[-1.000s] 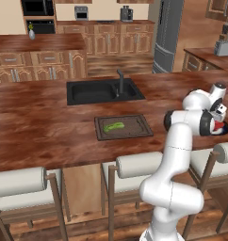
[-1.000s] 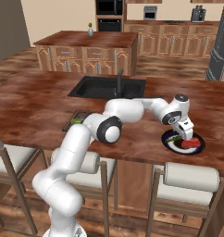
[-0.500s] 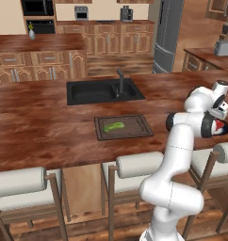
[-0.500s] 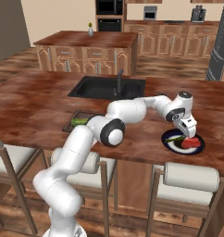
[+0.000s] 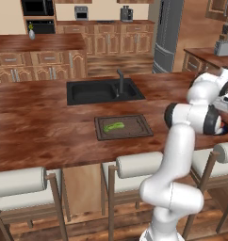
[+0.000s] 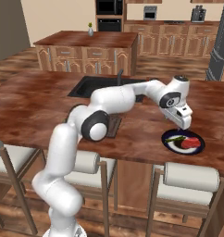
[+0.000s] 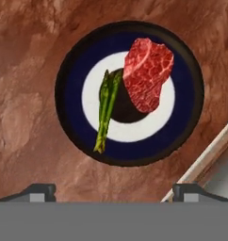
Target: Create a steak meal by picking up the steak and asparagus from the tray and placing them on the plate. Leave the celery on the tray.
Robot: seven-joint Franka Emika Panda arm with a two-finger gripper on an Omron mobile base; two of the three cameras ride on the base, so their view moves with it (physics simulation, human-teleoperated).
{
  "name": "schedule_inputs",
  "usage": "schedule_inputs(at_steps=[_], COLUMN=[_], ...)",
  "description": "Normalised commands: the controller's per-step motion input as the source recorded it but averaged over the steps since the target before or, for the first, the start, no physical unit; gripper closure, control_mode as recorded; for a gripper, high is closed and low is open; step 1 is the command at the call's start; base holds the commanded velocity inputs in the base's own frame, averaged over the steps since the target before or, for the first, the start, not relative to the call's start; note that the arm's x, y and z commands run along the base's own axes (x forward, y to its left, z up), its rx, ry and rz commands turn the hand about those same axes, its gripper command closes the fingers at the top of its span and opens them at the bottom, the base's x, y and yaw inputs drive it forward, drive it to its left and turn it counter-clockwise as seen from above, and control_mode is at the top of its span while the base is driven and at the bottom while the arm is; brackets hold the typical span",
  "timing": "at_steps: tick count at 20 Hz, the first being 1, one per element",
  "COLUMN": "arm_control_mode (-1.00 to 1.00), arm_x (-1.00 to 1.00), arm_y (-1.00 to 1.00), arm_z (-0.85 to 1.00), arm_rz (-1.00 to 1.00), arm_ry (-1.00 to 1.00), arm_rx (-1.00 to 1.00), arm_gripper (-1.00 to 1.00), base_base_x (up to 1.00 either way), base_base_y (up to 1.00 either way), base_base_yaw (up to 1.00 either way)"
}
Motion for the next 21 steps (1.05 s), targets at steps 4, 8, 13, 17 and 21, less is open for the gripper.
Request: schedule_inputs(at_steps=[4, 8, 13, 17, 21], arm_control_mode=[-1.0, -1.0, -1.0, -1.0, -1.0], arm_x=[-0.75, -0.87, -0.91, -0.68, -0.57], arm_y=[1.0, 1.0, 0.98, 0.59, 0.34], arm_z=[0.46, 0.42, 0.42, 0.49, 0.71], arm_rz=[0.04, 0.06, 0.05, 0.05, 0.03], arm_ry=[-0.11, -0.15, -0.2, -0.21, -0.24], arm_rx=[-0.15, -0.13, -0.11, -0.05, 0.0], arm_gripper=[-1.0, -1.0, -1.0, -1.0, -1.0], base_base_x=[0.0, 0.0, 0.0, 0.0, 0.0], base_base_y=[0.0, 0.0, 0.0, 0.0, 0.0], base_base_yaw=[0.0, 0.0, 0.0, 0.0, 0.0])
